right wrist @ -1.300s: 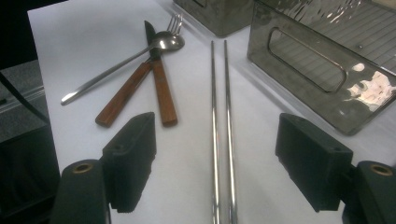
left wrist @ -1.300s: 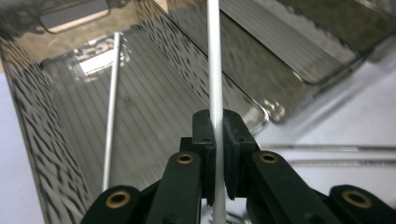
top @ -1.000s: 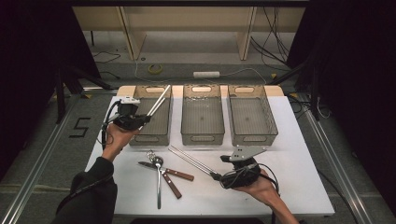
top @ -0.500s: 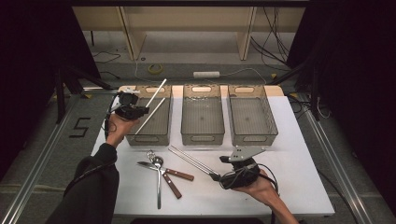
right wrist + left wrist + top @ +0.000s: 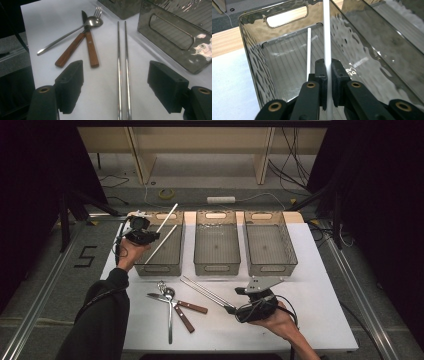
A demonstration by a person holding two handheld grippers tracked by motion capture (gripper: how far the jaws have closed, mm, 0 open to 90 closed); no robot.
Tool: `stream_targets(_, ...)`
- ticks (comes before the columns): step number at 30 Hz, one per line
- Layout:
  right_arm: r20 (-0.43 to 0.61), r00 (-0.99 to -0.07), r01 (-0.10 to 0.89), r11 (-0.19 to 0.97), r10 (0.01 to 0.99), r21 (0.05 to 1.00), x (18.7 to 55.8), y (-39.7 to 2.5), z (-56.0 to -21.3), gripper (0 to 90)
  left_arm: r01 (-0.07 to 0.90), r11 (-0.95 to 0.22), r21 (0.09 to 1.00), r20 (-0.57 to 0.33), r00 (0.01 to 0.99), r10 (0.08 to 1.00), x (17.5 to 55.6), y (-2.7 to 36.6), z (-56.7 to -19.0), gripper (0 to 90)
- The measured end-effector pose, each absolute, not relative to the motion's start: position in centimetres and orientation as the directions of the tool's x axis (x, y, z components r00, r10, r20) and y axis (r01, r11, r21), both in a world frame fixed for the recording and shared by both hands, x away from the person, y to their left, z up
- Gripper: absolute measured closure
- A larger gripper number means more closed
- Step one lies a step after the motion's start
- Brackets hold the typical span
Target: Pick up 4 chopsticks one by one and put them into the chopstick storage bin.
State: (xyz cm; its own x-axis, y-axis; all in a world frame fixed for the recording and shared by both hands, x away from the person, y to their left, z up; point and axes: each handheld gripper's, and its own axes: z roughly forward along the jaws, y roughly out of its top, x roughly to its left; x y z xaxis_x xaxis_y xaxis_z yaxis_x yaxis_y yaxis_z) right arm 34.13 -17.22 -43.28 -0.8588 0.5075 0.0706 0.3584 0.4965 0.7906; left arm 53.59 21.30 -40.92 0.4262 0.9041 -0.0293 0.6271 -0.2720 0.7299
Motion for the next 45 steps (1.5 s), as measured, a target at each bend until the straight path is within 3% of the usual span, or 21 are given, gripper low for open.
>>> stream_targets(13, 0.063, -0.859, 0.353, 0.498, 0.508, 0.792, 34.1, -17.3, -43.2, 30.4, 0.636, -0.3, 0.711, 0.002, 0.425, 0.905, 54.0, 20.9, -42.1, 83.0)
stream_targets(17, 0.061, -0.859, 0.351, 0.499, 0.508, 0.792, 34.1, -17.3, -43.1, 30.4, 0.621, -0.296, 0.726, 0.009, 0.422, 0.906, 53.9, 20.6, -41.9, 70.9)
stream_targets(22, 0.06, -0.857, 0.354, 0.499, 0.512, 0.791, 34.2, -17.3, -43.1, 30.3, 0.602, -0.281, 0.748, -0.021, 0.444, 0.896, 52.8, 20.3, -40.7, 62.5)
stream_targets(23, 0.057, -0.856, 0.352, 0.499, 0.513, 0.792, 34.2, -17.3, -43.1, 30.3, 0.605, -0.272, 0.749, -0.035, 0.445, 0.895, 52.4, 20.2, -40.3, 56.3)
stream_targets(28, 0.052, -0.852, 0.357, 0.507, 0.521, 0.784, 34.3, -17.2, -43.0, 30.4, 0.602, -0.229, 0.765, -0.102, 0.464, 0.88, 50.0, 20.1, -39.2, 46.9)
stream_targets(35, 0.053, -0.839, 0.402, 0.551, 0.542, 0.732, 35.1, -16.7, -43.0, 30.4, 0.569, -0.189, 0.801, -0.178, 0.527, 0.831, 45.4, 20.0, -39.4, 36.2)
stream_targets(45, 0.02, -0.824, 0.465, 0.655, 0.567, 0.596, 36.5, -15.3, -43.2, 38.8, 0.507, -0.196, 0.839, -0.181, 0.601, 0.778, 40.6, 20.2, -39.9, 24.9)
